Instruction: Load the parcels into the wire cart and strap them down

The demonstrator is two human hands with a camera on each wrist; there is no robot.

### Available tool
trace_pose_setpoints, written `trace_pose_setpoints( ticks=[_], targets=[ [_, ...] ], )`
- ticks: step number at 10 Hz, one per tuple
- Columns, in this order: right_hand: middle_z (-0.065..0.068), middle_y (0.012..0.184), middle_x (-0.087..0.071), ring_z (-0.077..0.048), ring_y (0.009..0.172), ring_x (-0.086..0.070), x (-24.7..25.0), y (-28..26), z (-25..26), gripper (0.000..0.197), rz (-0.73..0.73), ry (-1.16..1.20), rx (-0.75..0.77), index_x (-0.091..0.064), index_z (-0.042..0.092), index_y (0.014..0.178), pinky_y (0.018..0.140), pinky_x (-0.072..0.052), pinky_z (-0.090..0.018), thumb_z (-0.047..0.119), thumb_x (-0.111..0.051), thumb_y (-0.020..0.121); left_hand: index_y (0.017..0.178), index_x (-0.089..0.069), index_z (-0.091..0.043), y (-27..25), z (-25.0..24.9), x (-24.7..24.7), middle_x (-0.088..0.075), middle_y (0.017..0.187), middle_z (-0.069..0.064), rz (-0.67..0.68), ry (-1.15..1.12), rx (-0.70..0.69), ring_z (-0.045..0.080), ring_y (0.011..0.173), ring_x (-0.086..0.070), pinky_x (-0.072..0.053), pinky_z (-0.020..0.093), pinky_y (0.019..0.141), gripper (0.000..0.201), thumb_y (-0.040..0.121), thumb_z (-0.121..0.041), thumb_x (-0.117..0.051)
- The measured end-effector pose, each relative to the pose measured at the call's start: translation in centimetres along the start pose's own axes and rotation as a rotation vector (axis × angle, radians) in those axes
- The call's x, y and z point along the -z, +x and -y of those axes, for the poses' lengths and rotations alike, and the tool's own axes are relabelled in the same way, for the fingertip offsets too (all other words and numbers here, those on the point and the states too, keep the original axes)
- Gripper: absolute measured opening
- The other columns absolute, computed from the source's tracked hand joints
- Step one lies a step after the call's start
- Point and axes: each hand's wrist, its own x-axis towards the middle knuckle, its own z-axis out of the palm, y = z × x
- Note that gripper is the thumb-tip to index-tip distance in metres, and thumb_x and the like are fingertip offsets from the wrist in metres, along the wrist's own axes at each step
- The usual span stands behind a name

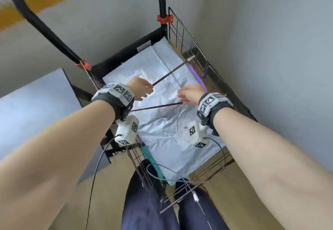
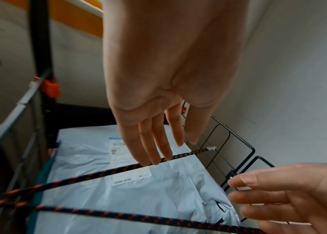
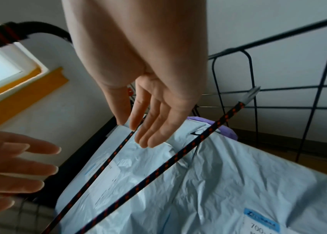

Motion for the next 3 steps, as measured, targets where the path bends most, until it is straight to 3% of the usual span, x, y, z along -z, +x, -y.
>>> trace_pose_setpoints(
  ticks=[1, 2, 3],
  targets=[
    [-0.01, 0.076, -0.057, -0.017, 0.06, -0.054, 0.6, -2.6, 0.2, 0.013, 0.08, -0.157, 0.086, -0.067, 0.003, 0.094, 0.053, -0.044, -0.021, 0.003, -0.057, 0.086, 0.11, -0.066, -0.005, -4.2, 0.5, -0.7, -0.063, 0.094, 0.008, -0.056, -0.059, 0.038, 0.021, 0.086, -0.058, -0.052, 0.029, 0.073, 0.023, 0.089, -0.009, -0.059],
    [-0.015, 0.077, -0.059, -0.023, 0.071, -0.058, 1.1, -4.4, 0.3, 0.009, 0.14, -0.324, 0.16, -0.066, 0.006, 0.078, 0.063, -0.052, -0.031, 0.005, -0.059, 0.083, 0.112, -0.066, -0.006, -7.5, 1.2, -1.5, -0.063, 0.097, 0.007, -0.11, -0.003, 0.041, 0.021, 0.087, -0.06, -0.052, 0.027, 0.073, 0.024, 0.089, -0.012, -0.059],
    [-0.014, 0.077, -0.062, -0.02, 0.061, -0.055, 1.6, -5.5, 0.3, 0.018, 0.165, -0.39, 0.234, -0.063, 0.012, 0.067, 0.06, -0.052, -0.031, 0.006, -0.06, 0.084, 0.113, -0.065, -0.009, -10.2, 1.4, -2.3, -0.063, 0.098, 0.007, -0.187, 0.04, 0.011, 0.02, 0.087, -0.06, -0.051, 0.023, 0.069, 0.025, 0.091, -0.016, -0.056]
  ],
)
